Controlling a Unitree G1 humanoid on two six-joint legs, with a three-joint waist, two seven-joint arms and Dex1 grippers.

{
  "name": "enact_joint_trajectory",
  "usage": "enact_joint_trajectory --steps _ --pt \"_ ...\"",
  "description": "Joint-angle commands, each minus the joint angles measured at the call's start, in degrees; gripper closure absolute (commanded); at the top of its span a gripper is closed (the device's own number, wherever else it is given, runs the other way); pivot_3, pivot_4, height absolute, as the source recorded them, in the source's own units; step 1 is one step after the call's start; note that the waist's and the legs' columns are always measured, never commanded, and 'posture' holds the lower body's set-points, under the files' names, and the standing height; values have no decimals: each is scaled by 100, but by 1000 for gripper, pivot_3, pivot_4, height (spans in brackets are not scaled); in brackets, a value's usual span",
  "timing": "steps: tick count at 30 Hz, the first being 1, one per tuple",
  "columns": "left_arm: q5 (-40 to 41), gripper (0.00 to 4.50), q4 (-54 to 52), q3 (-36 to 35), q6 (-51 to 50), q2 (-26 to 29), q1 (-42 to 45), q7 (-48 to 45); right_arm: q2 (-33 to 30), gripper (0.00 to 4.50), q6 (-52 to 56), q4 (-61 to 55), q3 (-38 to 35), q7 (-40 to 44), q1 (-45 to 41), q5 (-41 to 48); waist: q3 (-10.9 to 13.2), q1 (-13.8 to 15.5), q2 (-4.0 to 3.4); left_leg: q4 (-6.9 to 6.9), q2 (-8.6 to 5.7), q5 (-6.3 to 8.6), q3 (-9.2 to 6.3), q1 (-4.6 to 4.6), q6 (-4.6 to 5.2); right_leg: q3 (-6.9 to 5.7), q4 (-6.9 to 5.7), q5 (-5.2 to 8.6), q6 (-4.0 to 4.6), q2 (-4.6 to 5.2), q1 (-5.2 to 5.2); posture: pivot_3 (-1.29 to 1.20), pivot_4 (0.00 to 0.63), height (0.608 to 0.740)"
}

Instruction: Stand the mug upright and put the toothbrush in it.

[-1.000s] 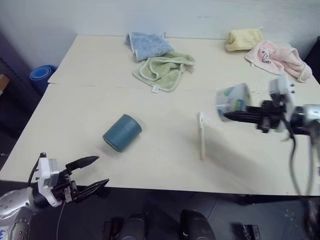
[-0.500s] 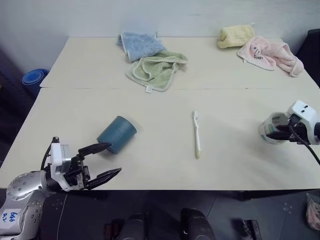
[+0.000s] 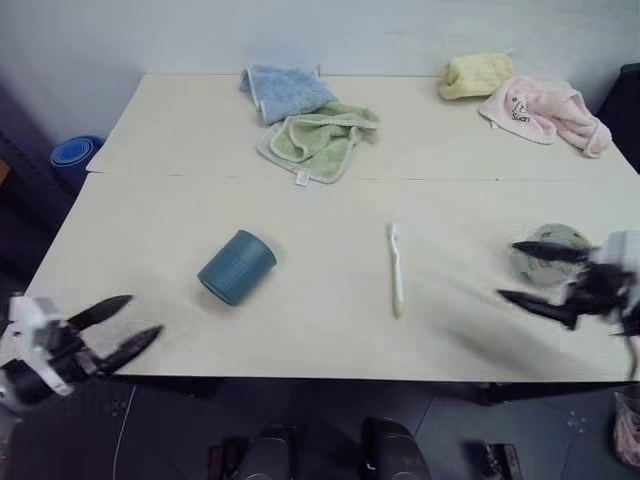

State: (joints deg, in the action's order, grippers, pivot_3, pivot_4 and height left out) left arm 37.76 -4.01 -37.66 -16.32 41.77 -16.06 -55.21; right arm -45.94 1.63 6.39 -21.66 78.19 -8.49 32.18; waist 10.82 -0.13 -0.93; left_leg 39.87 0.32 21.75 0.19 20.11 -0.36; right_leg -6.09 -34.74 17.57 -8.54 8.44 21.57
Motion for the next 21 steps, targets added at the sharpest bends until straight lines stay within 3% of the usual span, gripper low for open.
enact_joint_trajectory --steps 1,3,6,11,16,21 --pt "-209 0 558 -347 -400 445 184 475 707 47 -497 -1207 180 -626 287 58 1 21 -1 0 -3 1 1 0 1 3 -1 0 0 2 1 0 150 740" --pt "-221 0 625 -282 -668 634 265 519 976 47 -568 -1426 244 -871 369 11 1 71 -1 4 -13 1 -10 3 2 4 -8 -3 -5 7 2 0 150 740" --pt "125 0 299 134 -2065 1270 878 784 1320 47 -415 -1827 585 -825 579 355 -5 167 11 8 -23 5 -25 5 8 9 -13 -6 -11 11 1 0 150 740" --pt "235 0 591 1407 -3746 1850 2855 1029 1364 47 -590 -1959 735 -943 511 181 -8 155 17 12 -34 3 -61 10 6 10 -28 -5 -9 10 -1 0 150 740" --pt "-580 0 1430 3413 -4317 1437 5118 881 1371 47 -584 -1939 769 -1166 467 71 -7 78 15 5 -35 1 -42 5 4 8 -45 -5 -10 4 10 0 150 740" --pt "-1606 0 2335 4815 -3821 1023 6003 434 1379 47 -613 -1964 810 -1291 490 51 -6 -30 16 0 -36 0 -28 5 5 12 -39 -5 -10 2 13 0 150 740"
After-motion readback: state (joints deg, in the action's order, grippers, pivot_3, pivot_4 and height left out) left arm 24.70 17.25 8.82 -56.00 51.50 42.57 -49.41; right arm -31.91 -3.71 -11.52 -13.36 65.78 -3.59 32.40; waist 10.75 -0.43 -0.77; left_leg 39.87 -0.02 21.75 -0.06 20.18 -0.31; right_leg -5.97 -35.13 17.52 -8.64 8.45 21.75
